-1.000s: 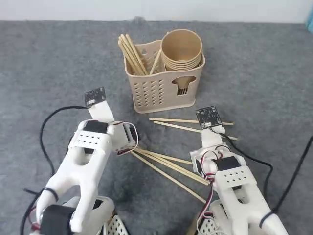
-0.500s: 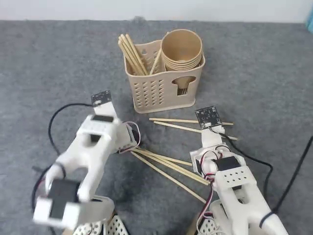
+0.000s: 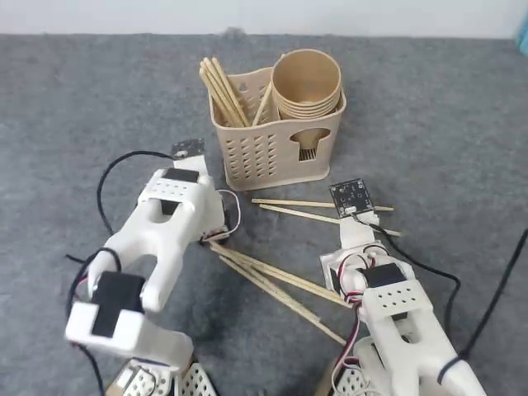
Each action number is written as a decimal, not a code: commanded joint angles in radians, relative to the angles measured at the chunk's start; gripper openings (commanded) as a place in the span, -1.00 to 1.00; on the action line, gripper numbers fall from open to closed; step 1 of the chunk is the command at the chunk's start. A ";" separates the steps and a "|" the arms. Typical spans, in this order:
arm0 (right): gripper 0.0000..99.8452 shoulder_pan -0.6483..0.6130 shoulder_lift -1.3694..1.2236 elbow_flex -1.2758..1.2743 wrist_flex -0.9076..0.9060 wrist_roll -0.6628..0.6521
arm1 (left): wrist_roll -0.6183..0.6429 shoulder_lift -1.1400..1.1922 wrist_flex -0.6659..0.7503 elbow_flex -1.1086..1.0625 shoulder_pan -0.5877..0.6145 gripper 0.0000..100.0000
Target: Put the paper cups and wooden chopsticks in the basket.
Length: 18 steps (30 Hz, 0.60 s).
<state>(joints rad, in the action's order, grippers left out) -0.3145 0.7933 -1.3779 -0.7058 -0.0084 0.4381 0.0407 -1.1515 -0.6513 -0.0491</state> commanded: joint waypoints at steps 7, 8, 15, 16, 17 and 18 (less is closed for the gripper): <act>-0.63 0.012 0.027 0.006 -0.001 -0.005 | -0.023 -0.221 -0.006 0.010 -0.008 -0.80; -0.63 0.012 0.027 0.006 -0.001 -0.005 | -0.023 -0.219 -0.005 0.010 -0.008 -0.80; -0.63 0.012 0.027 0.005 -0.001 -0.005 | -0.026 -0.213 -0.026 0.008 -0.002 -0.80; -0.63 0.012 0.027 0.003 -0.001 -0.005 | -0.040 -0.213 -0.040 0.007 0.000 -0.80; -0.63 0.012 0.027 0.003 -0.001 -0.005 | -0.058 -0.213 -0.051 0.004 0.000 -0.80; -0.63 0.012 0.027 0.003 -0.001 -0.005 | -0.068 -0.213 -0.057 -0.001 0.000 -0.80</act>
<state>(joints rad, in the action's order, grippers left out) -0.3145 0.7933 -1.3779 -0.7058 -0.0084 0.4043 -0.1250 -1.1822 -0.6529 -0.0491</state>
